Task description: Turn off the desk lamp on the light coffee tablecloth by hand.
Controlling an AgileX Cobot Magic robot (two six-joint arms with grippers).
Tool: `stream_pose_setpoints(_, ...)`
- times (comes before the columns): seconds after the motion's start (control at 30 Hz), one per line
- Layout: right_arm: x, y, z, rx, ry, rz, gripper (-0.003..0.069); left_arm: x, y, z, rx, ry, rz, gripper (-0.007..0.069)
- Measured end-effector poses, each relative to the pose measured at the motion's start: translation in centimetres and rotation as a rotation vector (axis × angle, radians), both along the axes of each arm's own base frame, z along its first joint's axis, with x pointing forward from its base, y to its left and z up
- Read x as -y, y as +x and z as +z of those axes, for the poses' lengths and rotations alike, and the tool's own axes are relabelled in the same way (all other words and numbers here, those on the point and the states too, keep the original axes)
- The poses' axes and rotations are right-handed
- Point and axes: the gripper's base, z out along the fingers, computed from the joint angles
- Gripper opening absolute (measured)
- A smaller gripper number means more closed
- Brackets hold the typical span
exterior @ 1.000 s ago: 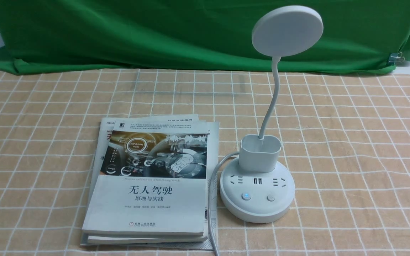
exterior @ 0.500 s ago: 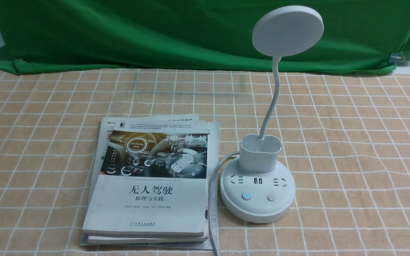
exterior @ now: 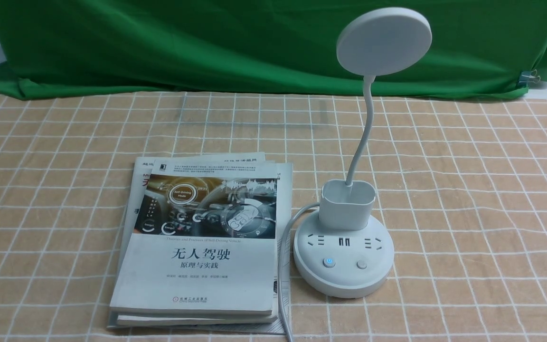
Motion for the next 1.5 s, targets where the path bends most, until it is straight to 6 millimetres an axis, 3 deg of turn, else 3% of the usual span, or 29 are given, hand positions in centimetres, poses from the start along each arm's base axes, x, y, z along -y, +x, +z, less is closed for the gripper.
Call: stream_pose_setpoints(1.5, -0.01, 0.00, 0.00, 0.000, 0.000, 0.001, 0.0157, 0.00, 0.00, 0.00, 0.000, 0.001, 0.000, 0.0004)
